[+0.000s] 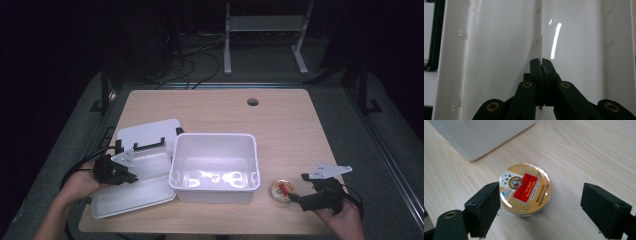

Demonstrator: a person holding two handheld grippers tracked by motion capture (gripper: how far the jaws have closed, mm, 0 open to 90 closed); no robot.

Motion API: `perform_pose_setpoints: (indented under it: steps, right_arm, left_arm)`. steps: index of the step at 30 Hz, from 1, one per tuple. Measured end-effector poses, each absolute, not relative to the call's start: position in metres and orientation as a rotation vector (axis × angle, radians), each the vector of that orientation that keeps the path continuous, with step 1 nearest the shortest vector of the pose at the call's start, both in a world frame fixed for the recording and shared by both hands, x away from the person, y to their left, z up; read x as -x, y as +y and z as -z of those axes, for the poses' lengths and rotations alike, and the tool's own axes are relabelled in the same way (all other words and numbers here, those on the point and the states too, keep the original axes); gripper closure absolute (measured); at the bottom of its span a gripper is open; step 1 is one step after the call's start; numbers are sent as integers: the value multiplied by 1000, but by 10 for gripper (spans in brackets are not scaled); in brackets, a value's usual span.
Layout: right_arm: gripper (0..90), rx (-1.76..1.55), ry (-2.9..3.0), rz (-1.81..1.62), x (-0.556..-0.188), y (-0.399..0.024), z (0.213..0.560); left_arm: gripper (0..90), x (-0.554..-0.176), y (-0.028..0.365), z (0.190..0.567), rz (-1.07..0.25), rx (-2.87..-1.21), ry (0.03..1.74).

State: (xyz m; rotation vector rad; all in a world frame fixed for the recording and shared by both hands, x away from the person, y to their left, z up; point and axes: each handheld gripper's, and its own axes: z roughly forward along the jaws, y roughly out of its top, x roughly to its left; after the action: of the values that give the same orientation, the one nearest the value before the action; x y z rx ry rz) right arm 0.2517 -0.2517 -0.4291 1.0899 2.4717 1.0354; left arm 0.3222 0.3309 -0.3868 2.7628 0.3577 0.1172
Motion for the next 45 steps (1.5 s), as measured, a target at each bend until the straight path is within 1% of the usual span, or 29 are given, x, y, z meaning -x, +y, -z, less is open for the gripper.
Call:
perform_pose_setpoints:
  steps: [13,19,21,25,33,38,42,45]
  right_arm:
    - [155,-1086,2488,-1026,-252,-249,430]
    - [154,-1072,2516,-1010,-254,-246,430]
    - [154,-1063,2533,-998,-255,-244,430]
    - [154,-1039,2578,-956,-258,-242,430]
    - [154,-1001,2620,-884,-262,-239,423]
    - [153,-987,2664,-831,-268,-233,420]
    - [153,-966,2715,-761,-274,-227,424]
    - [147,-953,2752,-710,-278,-221,427]
  left_arm:
    - [888,-325,325,406,-93,-2800,335]
    - [875,-325,326,406,-80,-2792,340]
    - [836,-324,326,402,-79,-2782,338]
    - [686,-319,327,393,-108,-2763,346]
    - [506,-310,325,379,-152,-2681,371]
    - [454,-308,324,376,-172,-2637,385]
    - [395,-309,325,372,-159,-2601,459]
    - [365,-307,326,368,-171,-2548,465]
